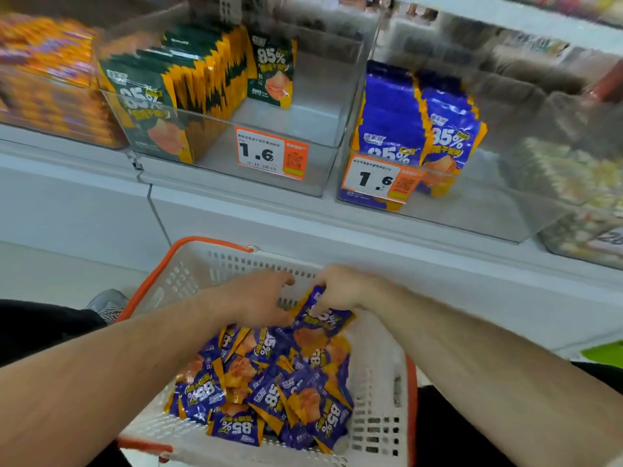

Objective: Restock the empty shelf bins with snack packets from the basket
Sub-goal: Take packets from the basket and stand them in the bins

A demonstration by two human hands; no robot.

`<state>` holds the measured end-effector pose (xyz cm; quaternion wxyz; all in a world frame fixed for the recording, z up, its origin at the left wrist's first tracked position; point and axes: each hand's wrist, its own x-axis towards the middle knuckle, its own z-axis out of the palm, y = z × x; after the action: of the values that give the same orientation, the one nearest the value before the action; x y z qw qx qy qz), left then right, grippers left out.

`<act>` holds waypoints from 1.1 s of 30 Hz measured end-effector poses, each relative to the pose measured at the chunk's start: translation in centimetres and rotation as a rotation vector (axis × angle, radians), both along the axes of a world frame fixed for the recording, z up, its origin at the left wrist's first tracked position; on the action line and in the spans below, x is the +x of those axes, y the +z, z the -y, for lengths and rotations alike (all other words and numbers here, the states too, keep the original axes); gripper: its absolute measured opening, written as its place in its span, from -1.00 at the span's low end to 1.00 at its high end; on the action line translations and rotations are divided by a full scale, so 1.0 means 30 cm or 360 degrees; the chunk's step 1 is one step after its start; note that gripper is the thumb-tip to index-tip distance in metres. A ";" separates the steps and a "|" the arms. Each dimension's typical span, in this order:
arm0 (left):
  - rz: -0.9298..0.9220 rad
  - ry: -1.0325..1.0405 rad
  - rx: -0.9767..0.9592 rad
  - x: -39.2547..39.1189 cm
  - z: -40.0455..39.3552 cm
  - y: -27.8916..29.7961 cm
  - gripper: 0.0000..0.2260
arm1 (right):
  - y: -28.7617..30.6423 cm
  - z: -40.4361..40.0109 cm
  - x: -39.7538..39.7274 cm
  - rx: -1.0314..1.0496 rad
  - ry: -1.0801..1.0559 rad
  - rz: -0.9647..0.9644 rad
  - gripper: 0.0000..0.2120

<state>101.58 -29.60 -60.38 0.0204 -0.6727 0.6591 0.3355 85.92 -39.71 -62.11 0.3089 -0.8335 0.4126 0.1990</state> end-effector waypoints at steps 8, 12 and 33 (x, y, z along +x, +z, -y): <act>-0.0849 0.0489 -0.0385 -0.125 0.022 0.129 -0.85 | 0.391 0.031 -0.115 -0.0029 -0.0238 0.0562 -0.72; -0.1359 0.0727 -0.0436 -0.193 0.048 0.187 -0.80 | 0.471 0.036 -0.211 -0.0100 -0.0658 0.1009 -0.72; 0.0121 0.0721 -0.1524 -0.215 0.376 0.360 -0.06 | 0.688 0.215 -0.518 -0.0979 -0.1488 0.1948 -0.82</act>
<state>95.12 -40.89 -49.58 -0.3381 -0.7439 0.5756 -0.0318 70.37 -46.17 -41.46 0.2879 -0.5843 0.5114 -0.5605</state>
